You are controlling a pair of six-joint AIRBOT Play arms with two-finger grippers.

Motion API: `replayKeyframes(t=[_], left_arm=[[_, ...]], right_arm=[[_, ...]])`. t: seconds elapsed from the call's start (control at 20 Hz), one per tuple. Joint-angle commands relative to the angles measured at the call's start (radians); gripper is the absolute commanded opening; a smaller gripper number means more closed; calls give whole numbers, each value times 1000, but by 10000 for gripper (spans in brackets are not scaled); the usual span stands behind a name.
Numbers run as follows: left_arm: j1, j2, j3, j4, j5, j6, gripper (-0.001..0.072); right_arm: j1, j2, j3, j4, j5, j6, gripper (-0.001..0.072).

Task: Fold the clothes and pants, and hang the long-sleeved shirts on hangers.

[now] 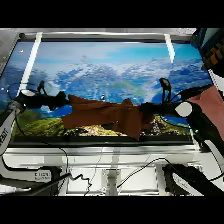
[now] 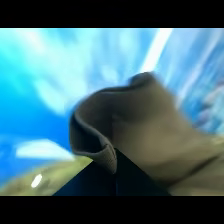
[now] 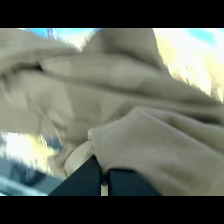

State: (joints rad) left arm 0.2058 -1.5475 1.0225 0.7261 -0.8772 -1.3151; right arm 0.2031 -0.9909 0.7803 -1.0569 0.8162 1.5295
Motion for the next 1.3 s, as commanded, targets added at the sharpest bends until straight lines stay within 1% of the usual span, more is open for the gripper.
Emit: replayKeyframes(t=[0.0,0.15,0.35,0.45,0.5,0.55,0.65,0.75,0.85,0.95,1.0,1.1,1.15,1.25], left_arm=[[7,21,143,-176,24,93,12],[9,59,380,-196,24,108,12],[9,136,647,-196,26,165,12],[9,188,723,-196,34,182,12],[9,219,739,-195,50,183,12],[9,256,741,-191,74,203,12],[9,320,741,-108,108,224,11],[9,370,741,36,114,223,11],[9,399,741,154,103,214,11],[8,392,738,241,81,171,11],[7,372,738,274,61,151,11],[-1,301,737,277,16,147,11],[-16,254,735,277,-7,148,11],[-58,134,732,277,-33,148,11]], right_arm=[[-38,1,84,-14,-103,6,16],[-142,1,242,-21,-134,6,16],[-274,1,447,-21,-97,2,16],[-286,2,533,-26,-52,-7,17],[-285,5,576,-27,-26,-13,16],[-283,12,612,-25,2,-34,16],[-283,37,657,-35,74,-71,16],[-283,70,665,-47,172,-77,16],[-283,90,665,-47,327,-80,17],[-283,91,652,-48,468,-83,16],[-283,91,630,-48,496,-83,16],[-283,80,567,-50,496,-82,16],[-283,72,522,-50,470,-83,16],[-283,51,411,-51,360,-83,16]])
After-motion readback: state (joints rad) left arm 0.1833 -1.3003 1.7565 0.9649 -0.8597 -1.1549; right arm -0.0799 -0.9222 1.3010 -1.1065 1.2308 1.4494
